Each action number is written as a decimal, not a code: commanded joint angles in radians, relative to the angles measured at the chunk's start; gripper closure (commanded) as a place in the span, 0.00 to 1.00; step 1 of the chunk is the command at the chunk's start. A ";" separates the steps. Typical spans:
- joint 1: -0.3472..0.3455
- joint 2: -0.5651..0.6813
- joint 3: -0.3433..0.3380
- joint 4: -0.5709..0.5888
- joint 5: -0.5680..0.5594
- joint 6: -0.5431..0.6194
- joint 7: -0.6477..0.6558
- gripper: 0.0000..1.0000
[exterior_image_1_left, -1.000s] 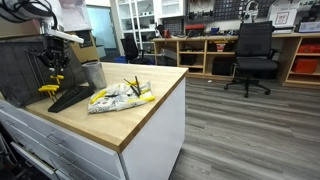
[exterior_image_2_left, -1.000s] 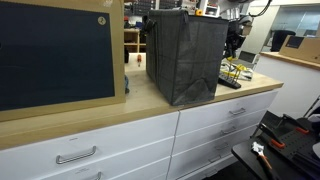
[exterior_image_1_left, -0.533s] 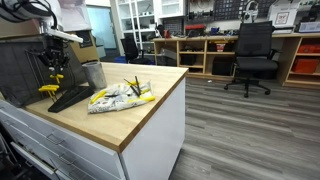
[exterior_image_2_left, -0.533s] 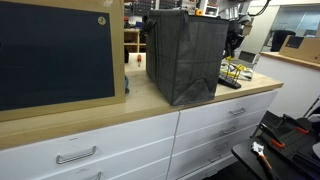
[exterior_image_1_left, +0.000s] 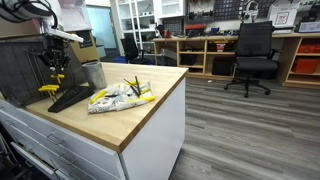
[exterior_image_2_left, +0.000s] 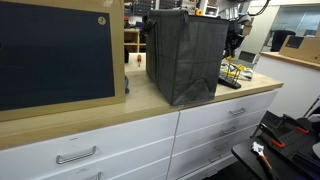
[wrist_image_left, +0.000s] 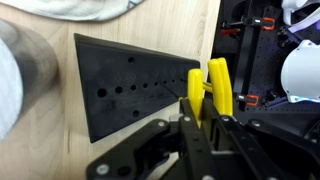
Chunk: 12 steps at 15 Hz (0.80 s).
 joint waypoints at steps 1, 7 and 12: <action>-0.002 0.007 0.002 0.020 -0.032 -0.022 0.022 0.96; 0.001 0.012 0.007 0.017 -0.031 -0.017 0.014 0.96; 0.002 0.014 0.010 0.014 -0.026 -0.021 0.007 0.96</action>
